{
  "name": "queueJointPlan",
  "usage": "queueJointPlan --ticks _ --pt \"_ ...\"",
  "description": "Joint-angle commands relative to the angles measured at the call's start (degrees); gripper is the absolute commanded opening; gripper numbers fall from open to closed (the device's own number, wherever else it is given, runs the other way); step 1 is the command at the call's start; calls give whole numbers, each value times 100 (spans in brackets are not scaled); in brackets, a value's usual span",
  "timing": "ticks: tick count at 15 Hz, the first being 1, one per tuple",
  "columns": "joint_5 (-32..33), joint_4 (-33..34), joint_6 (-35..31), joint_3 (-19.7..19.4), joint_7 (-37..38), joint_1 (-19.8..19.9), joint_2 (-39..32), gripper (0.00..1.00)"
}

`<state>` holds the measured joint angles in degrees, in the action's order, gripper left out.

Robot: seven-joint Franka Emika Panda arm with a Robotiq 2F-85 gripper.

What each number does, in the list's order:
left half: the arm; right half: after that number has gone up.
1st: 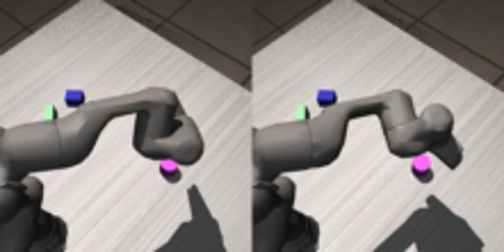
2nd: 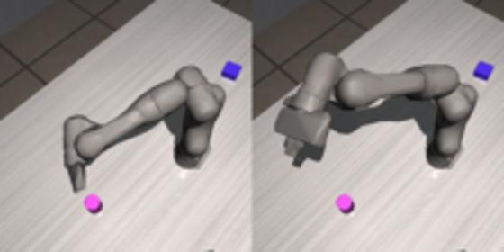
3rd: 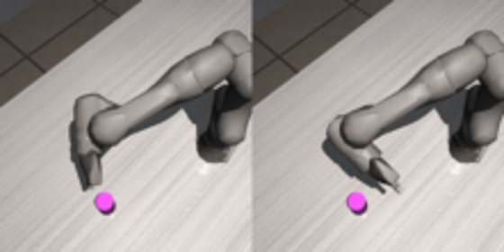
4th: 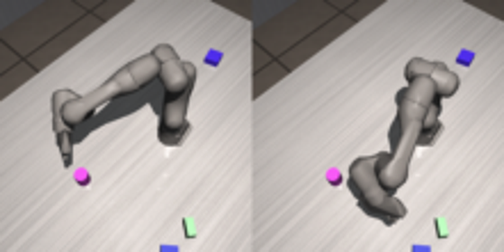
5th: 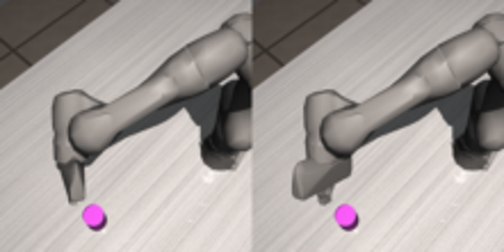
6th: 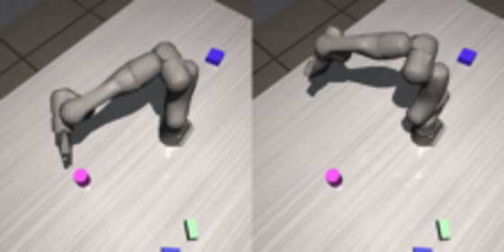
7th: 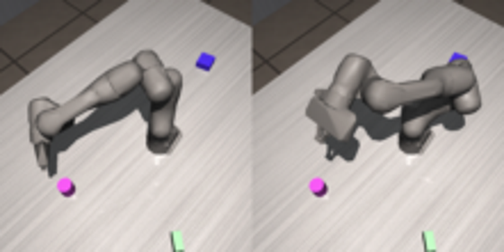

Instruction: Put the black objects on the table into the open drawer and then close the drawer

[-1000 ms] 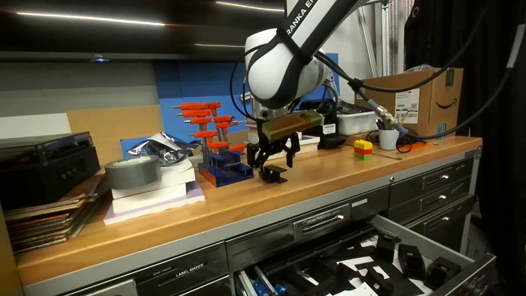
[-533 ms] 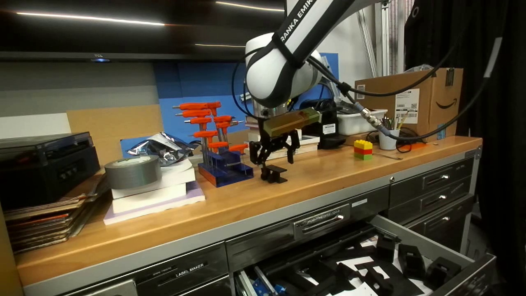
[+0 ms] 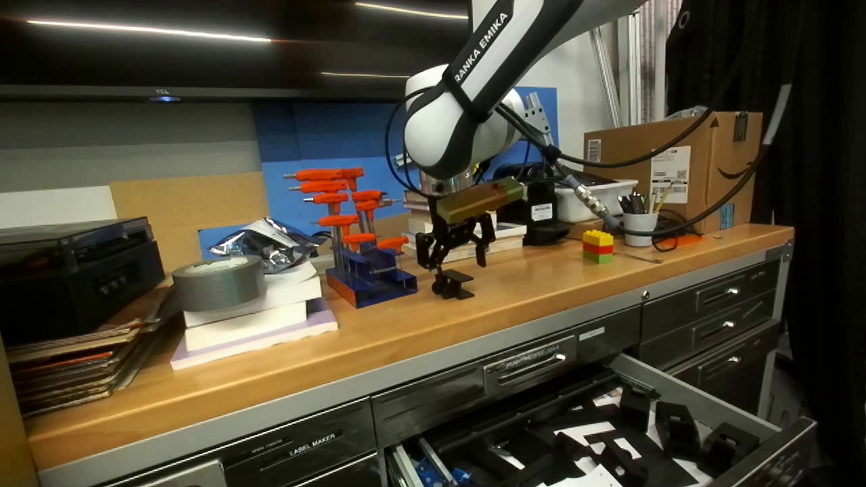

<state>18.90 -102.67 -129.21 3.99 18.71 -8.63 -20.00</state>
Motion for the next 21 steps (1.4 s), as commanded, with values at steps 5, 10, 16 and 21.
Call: queueJointPlan --ticks 5,10,16,21 --pt "-180 424 737 -100 -223 -76 -157 100" --pt "-237 388 804 -81 -294 -48 -110 100" --pt "-472 335 805 -35 -694 33 -60 100" --pt "-658 350 939 -29 -1139 110 -83 74"
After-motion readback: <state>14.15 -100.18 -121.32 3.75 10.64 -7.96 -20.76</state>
